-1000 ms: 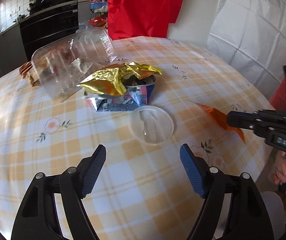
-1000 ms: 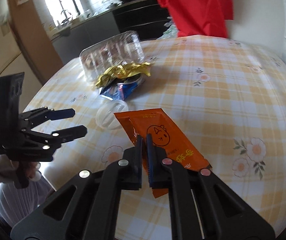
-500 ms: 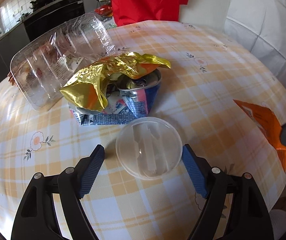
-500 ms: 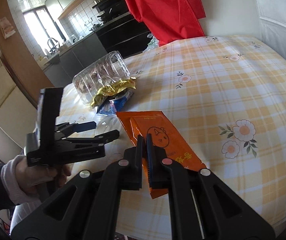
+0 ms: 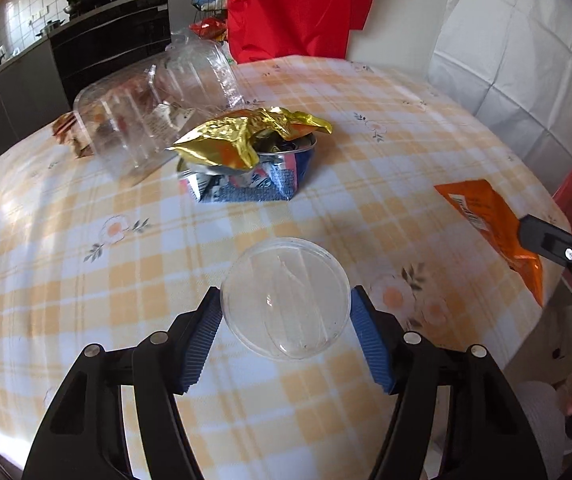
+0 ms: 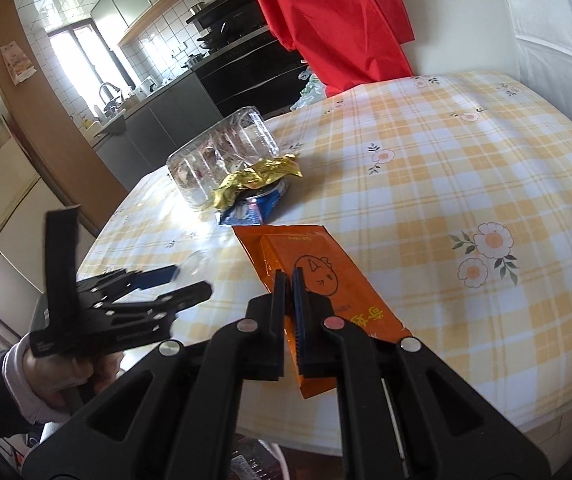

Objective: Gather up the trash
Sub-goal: 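Carry the orange packet to the bin and release it with the right gripper while the left carries the lid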

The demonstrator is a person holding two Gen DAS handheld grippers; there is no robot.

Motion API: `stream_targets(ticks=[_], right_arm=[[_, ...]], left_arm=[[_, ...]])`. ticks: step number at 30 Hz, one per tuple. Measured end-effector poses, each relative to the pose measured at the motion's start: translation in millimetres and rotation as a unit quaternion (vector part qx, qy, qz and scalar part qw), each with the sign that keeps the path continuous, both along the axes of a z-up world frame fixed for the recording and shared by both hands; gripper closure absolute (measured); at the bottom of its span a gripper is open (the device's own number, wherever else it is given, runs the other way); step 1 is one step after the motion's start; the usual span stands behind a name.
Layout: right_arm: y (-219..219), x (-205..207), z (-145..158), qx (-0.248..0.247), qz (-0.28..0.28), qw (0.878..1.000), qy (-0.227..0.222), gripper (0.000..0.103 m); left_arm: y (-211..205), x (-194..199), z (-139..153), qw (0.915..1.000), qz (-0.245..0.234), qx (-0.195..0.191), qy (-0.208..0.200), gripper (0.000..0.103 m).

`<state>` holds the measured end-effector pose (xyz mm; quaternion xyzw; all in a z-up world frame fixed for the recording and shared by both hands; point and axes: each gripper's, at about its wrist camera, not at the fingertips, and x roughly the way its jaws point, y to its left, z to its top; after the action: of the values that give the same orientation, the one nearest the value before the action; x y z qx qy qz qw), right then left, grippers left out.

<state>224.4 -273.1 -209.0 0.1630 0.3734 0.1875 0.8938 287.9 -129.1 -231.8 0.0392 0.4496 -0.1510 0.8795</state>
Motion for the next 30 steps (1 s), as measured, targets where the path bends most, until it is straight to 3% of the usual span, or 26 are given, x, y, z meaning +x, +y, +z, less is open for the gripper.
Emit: stream_targets(ticks=[18,30], right_arm=[[49,-50,58,0.000,0.040,0.998,-0.041,0.095],[89,-104,77,0.008,0.086,0.995,-0.052,0.095]], left_arm=[[87,-118,73,0.9939,0.061,-0.052,-0.075,0.039],[117,-187,82,0.9905,0.090,-0.070,-0.077,0.039]])
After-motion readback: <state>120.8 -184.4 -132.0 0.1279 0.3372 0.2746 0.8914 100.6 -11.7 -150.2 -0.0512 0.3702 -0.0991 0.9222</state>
